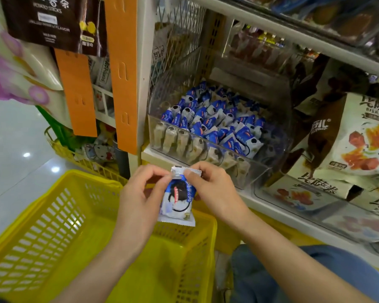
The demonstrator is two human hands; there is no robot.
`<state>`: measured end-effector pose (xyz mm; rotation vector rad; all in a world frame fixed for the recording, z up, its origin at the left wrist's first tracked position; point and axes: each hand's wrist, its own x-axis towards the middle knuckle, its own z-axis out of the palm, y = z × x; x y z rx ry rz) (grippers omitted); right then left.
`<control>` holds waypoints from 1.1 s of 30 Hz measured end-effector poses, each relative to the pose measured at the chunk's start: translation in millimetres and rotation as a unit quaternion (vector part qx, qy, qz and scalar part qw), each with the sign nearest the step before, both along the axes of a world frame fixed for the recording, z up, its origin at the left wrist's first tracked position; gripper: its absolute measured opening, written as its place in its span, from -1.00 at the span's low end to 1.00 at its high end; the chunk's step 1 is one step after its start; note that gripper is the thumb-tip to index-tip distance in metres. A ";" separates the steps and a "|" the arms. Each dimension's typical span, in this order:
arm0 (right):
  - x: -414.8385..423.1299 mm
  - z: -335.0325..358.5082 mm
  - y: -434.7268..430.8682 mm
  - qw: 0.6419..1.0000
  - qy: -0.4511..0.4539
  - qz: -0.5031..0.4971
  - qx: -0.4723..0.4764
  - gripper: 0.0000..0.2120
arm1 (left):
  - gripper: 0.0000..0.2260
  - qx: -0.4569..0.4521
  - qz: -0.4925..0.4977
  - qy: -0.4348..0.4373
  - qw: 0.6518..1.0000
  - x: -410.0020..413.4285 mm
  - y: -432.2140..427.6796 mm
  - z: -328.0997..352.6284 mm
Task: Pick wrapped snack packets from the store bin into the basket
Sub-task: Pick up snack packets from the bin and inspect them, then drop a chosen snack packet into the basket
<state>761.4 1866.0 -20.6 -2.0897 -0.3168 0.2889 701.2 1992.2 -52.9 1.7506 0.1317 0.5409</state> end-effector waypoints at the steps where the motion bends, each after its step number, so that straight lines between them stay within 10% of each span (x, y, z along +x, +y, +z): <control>1: 0.6 1.0 0.0 0.999 0.024 -0.010 0.020 -0.80 | -0.83 0.048 -0.004 -0.021 0.999 -1.6 -0.5 0.5; 9: -8.0 -2.3 -6.3 0.993 -0.117 -0.009 0.033 -0.84 | -0.88 0.234 -0.052 -0.043 0.970 -16.2 6.1 -2.6; 17: -21.6 -12.4 -5.2 0.982 -0.181 0.060 0.004 -0.90 | -0.85 -0.132 -0.060 0.103 0.984 -17.3 7.9 -6.8; 25: -30.6 -47.7 -6.9 0.994 0.061 0.015 0.090 -0.88 | -0.85 -0.228 -0.113 0.266 0.930 -37.2 6.8 -30.7; 33: -41.8 -134.1 -72.5 0.953 -0.041 -0.081 -0.288 -0.69 | -0.91 -0.187 -0.032 0.371 0.909 -63.2 1.8 -120.5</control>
